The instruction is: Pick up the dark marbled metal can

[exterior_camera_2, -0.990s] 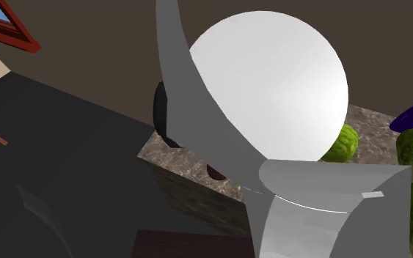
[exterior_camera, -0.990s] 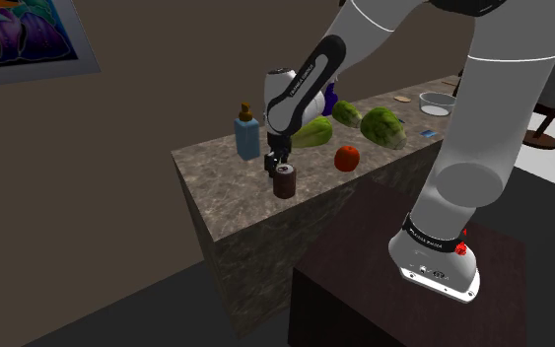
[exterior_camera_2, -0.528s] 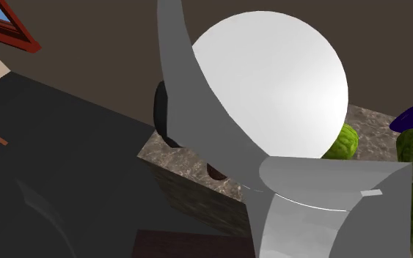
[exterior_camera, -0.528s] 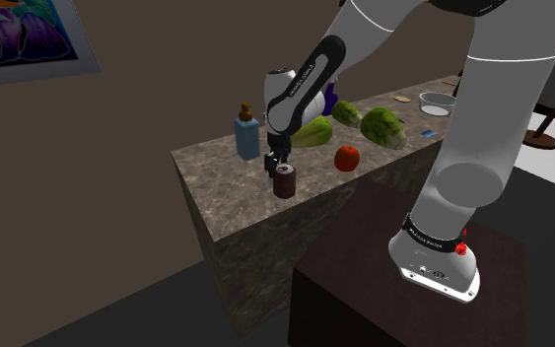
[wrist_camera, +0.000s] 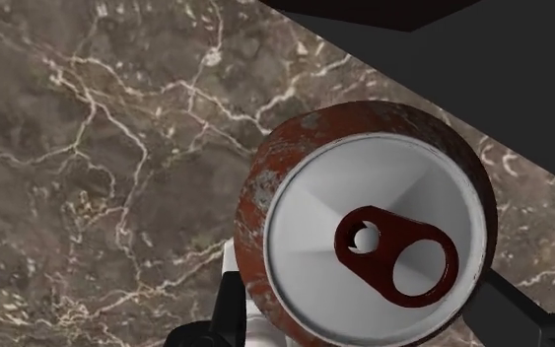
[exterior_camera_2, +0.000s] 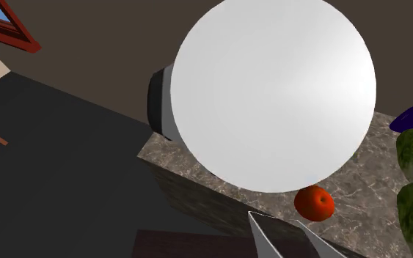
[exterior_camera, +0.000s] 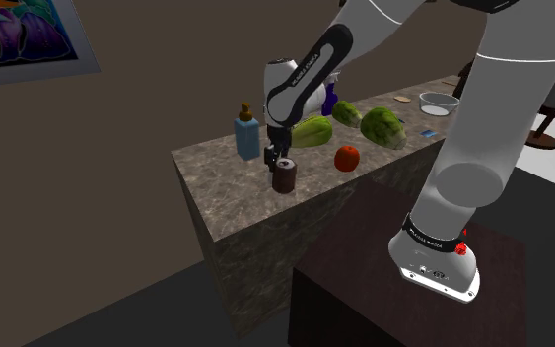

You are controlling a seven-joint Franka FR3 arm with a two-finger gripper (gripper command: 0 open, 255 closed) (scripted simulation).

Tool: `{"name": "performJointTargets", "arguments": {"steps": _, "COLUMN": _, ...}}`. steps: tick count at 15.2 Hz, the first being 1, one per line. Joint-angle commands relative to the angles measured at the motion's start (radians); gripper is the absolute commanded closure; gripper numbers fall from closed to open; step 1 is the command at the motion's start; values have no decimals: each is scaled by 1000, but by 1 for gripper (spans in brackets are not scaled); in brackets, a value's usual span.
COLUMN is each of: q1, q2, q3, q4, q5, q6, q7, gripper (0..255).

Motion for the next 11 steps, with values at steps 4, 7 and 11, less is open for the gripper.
{"name": "performJointTargets", "arguments": {"steps": 4, "q1": 1, "q2": -57, "q3": 0, "q4": 12, "q5": -2, "q6": -69, "q7": 3, "gripper": 255}}
{"name": "performJointTargets", "arguments": {"steps": 7, "q1": 1, "q2": -88, "q3": 0, "q4": 23, "q5": -3, "q6": -111, "q7": 4, "gripper": 255}}
{"name": "performJointTargets", "arguments": {"steps": 11, "q1": 0, "q2": -110, "q3": 0, "q4": 31, "q5": -4, "q6": -141, "q7": 5, "gripper": 255}}
